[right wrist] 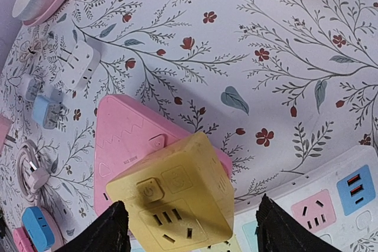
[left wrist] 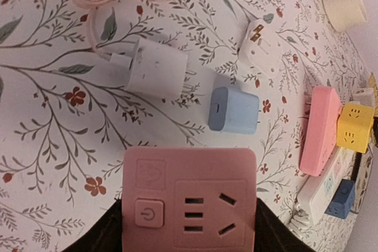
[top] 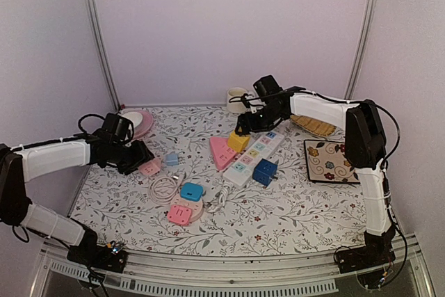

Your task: Pull the plug off the socket

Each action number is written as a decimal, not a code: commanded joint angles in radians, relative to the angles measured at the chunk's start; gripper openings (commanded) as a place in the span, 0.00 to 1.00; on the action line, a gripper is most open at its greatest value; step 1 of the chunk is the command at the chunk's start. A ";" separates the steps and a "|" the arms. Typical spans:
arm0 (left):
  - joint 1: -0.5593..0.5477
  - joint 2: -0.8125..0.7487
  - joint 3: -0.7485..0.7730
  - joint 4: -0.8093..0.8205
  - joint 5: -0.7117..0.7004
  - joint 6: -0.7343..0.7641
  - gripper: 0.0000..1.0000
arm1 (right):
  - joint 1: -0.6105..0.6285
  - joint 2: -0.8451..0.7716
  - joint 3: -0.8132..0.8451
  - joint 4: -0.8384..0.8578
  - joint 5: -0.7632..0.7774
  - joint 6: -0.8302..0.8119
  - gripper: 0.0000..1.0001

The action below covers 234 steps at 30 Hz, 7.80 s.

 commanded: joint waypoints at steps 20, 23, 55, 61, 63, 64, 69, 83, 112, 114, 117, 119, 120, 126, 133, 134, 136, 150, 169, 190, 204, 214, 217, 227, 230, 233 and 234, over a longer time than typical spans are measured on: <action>0.098 -0.173 -0.193 -0.035 -0.100 -0.142 0.55 | 0.011 -0.035 0.014 0.044 -0.002 -0.024 0.90; 0.100 -0.187 -0.187 -0.061 -0.137 -0.147 0.69 | 0.010 -0.036 0.015 0.050 0.001 -0.029 0.92; -0.074 0.106 0.317 -0.061 -0.087 0.155 0.91 | 0.047 -0.021 0.015 0.057 0.028 -0.082 0.96; -0.106 0.272 0.412 0.025 0.176 0.191 0.91 | 0.068 -0.006 -0.010 0.056 0.059 -0.115 0.95; -0.120 0.327 0.446 0.034 0.228 0.197 0.91 | 0.069 0.007 -0.014 0.056 0.068 -0.122 0.95; -0.126 0.352 0.461 0.036 0.255 0.199 0.91 | 0.069 0.013 -0.016 0.055 0.074 -0.125 0.94; -0.153 0.458 0.532 0.036 0.342 0.205 0.91 | 0.073 0.029 -0.014 0.052 0.115 -0.146 0.91; -0.177 0.530 0.567 0.000 0.370 0.211 0.90 | 0.078 0.061 -0.008 0.025 0.202 -0.230 0.88; -0.129 0.586 0.536 0.060 0.503 0.099 0.76 | 0.098 -0.039 0.026 0.103 -0.068 -0.087 0.12; -0.119 0.586 0.524 0.061 0.500 0.089 0.74 | 0.099 -0.045 0.022 0.115 -0.083 -0.080 0.11; -0.107 0.585 0.507 0.069 0.498 0.073 0.72 | 0.098 -0.055 0.021 0.127 -0.096 -0.076 0.09; -0.100 0.588 0.504 0.078 0.511 0.068 0.71 | 0.097 -0.064 0.018 0.135 -0.105 -0.075 0.09; -0.097 0.593 0.505 0.082 0.519 0.062 0.70 | 0.098 -0.069 0.014 0.141 -0.111 -0.075 0.09; -0.095 0.617 0.541 0.106 0.565 0.037 0.62 | 0.099 -0.101 -0.034 0.189 -0.138 -0.074 0.09; -0.095 0.666 0.563 0.145 0.626 0.005 0.50 | 0.102 -0.109 -0.051 0.211 -0.147 -0.078 0.08; -0.094 0.667 0.564 0.147 0.631 0.002 0.47 | 0.104 -0.108 -0.051 0.212 -0.143 -0.078 0.08; -0.093 0.663 0.565 0.146 0.627 0.004 0.38 | 0.105 -0.108 -0.051 0.215 -0.133 -0.077 0.08; -0.060 0.637 0.514 0.022 0.464 0.042 0.00 | 0.115 -0.183 -0.123 0.305 -0.073 -0.084 0.04; -0.060 0.605 0.513 -0.073 0.314 0.122 0.00 | 0.060 -0.283 -0.210 0.374 -0.070 -0.017 0.04; -0.117 0.564 0.594 -0.079 0.314 0.170 0.00 | 0.069 -0.380 -0.288 0.353 -0.063 0.021 0.03; -0.125 0.421 0.478 -0.023 0.340 0.200 0.00 | 0.288 -0.615 -0.432 0.190 0.338 0.232 0.03; -0.127 0.463 0.473 0.109 0.349 0.198 0.00 | 0.247 -0.690 -0.554 0.162 0.243 0.281 0.03; -0.125 0.527 0.563 0.100 0.347 0.210 0.00 | 0.248 -0.730 -0.658 0.159 0.221 0.338 0.04; -0.122 0.696 0.713 0.064 0.379 0.240 0.00 | 0.254 -0.873 -1.008 0.253 0.139 0.580 0.03; -0.125 0.723 0.726 0.067 0.395 0.242 0.00 | 0.256 -0.887 -1.082 0.261 0.129 0.628 0.03; -0.125 0.746 0.742 0.067 0.405 0.242 0.04 | 0.259 -0.886 -1.123 0.262 0.125 0.657 0.03; -0.125 0.756 0.749 0.067 0.406 0.241 0.06 | 0.258 -0.882 -1.132 0.265 0.121 0.663 0.03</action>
